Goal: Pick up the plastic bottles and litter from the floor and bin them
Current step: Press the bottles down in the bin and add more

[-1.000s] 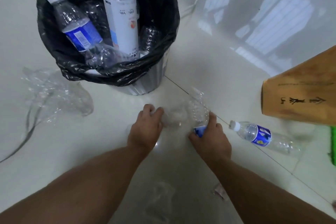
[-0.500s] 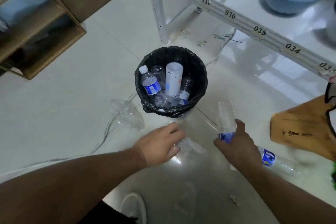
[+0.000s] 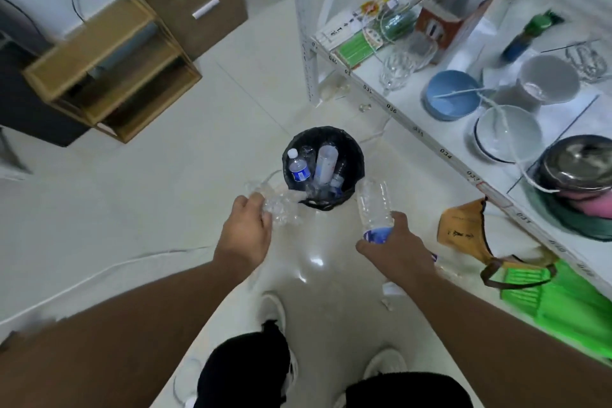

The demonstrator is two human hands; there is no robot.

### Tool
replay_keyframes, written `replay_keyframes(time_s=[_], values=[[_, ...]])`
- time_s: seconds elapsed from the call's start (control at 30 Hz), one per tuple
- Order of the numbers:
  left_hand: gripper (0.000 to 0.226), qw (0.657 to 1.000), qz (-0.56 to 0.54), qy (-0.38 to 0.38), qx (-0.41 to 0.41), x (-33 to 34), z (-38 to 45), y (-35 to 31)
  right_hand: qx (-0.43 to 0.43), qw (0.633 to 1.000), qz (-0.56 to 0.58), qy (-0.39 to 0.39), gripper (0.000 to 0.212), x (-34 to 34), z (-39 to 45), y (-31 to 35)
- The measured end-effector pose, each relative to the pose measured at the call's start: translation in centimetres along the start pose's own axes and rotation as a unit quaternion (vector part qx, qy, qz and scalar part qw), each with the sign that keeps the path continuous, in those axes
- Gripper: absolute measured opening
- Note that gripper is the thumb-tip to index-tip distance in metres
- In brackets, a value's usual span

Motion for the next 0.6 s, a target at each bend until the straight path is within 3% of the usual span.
replay_keyframes(time_s=[0.13, 0.27, 0.3, 0.37, 0.4, 0.47, 0.5, 0.6], values=[[0.008, 1.0, -0.014, -0.015, -0.02, -5.7, -3.8, -3.9, -0.001, 0.999, 0.003, 0.036, 0.087, -5.1, -6.1, 1.8], [0.009, 0.996, 0.021, -0.031, -0.081, -9.6, -4.6, -7.1, 0.023, 0.999, 0.036, 0.015, 0.083, -8.8, -8.8, 3.7], [0.012, 0.996, -0.012, -0.012, -0.084, -9.7, -4.5, -7.2, 0.03, 0.998, 0.045, 0.01, 0.083, -9.3, -9.1, 4.3], [0.034, 0.994, -0.03, 0.053, -0.086, -9.1, -3.8, -6.3, 0.04, 0.998, 0.042, 0.014, 0.082, -9.5, -9.3, 5.6], [0.031, 0.993, -0.047, 0.06, -0.088, -9.1, -3.2, -6.2, 0.046, 0.998, 0.037, 0.019, 0.081, -9.4, -9.3, 6.2], [0.012, 0.997, -0.054, -0.006, -0.061, -9.8, -1.3, -6.9, 0.065, 0.997, 0.039, 0.022, 0.077, -8.8, -8.6, 7.4], [0.025, 0.997, -0.049, -0.032, -0.058, -10.0, -0.3, -6.9, 0.081, 0.995, 0.05, 0.022, 0.073, -8.3, -8.3, 8.0], [0.024, 0.99, -0.101, -0.001, -0.097, -8.3, 3.8, -5.5, 0.135, 0.986, 0.093, 0.021, 0.059, -6.7, -6.8, 9.5]])
Point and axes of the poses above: each hand's wrist, its own z-axis towards the middle knuckle, its own x-axis out of the palm, y = z × x, the point moved 5 cm from there along z, towards the middle knuckle, and after that the axes turned 8 degrees about -z, right-handed, at the moved point
